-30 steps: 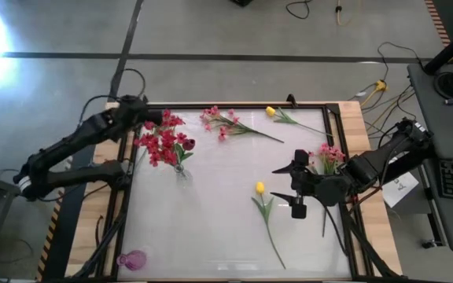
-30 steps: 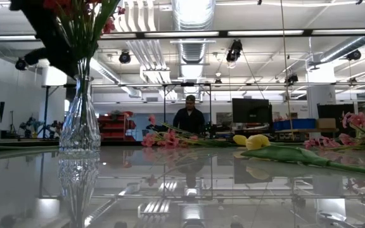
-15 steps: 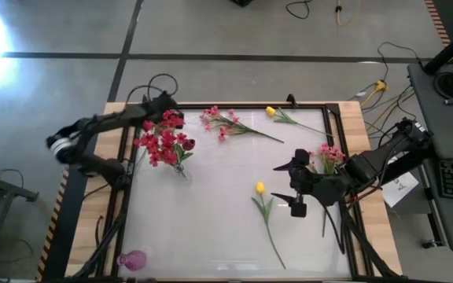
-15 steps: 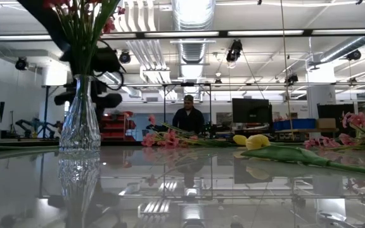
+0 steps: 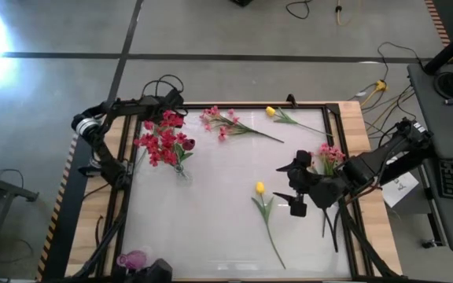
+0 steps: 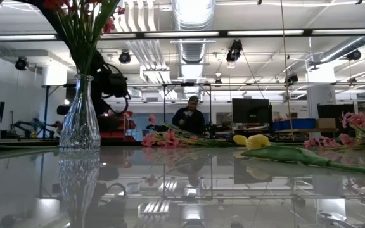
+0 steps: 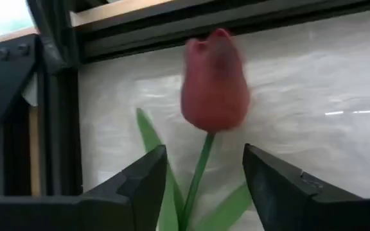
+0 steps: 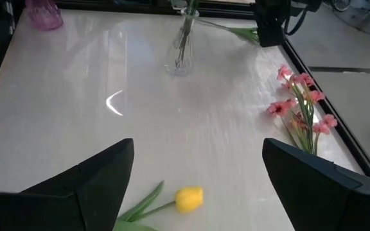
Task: Sort flowers into vase by color
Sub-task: Put the red flower into the transparent vase, then put the left pink flower into the purple vase
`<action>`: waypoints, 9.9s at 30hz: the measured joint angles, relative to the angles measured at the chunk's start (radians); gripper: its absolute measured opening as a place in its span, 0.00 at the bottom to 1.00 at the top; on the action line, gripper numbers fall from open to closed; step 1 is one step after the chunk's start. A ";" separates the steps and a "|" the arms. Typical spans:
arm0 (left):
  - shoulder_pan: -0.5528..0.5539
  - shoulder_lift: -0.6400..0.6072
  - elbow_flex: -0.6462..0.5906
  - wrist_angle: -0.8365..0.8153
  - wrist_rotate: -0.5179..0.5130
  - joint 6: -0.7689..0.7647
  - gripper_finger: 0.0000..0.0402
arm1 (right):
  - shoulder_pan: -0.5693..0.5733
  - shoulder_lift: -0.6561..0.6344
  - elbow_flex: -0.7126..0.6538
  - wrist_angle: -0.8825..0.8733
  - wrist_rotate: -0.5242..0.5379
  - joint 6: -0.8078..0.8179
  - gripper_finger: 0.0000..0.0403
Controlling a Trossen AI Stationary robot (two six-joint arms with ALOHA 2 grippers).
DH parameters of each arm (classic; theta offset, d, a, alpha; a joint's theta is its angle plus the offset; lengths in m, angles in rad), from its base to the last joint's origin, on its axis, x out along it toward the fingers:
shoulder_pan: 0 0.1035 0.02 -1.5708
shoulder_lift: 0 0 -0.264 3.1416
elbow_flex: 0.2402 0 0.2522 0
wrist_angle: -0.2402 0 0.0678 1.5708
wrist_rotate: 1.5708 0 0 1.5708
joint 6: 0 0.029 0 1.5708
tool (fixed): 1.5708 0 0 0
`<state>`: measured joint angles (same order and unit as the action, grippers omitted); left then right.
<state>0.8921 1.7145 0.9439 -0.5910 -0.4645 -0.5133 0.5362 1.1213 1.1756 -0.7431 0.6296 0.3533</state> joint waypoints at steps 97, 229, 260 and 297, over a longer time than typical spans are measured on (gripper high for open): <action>-0.774 -1.332 -0.332 0.608 0.755 0.737 0.00 | -0.070 -0.007 0.048 0.397 0.155 -0.459 0.82; -0.778 -0.975 0.361 -0.191 0.710 0.512 0.66 | -0.450 0.243 0.011 0.104 -0.163 -0.063 0.82; -0.780 -1.287 0.130 -0.107 0.645 0.562 0.58 | -1.111 0.882 0.213 0.277 -0.672 -0.494 0.31; -0.858 -0.966 0.121 0.253 0.875 0.635 0.60 | -0.220 0.452 0.257 1.192 -0.317 -0.404 0.03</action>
<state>0.0338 0.7483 1.0653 -0.3384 0.4107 0.1222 0.3161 1.5731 1.4330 0.4492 0.3125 -0.0505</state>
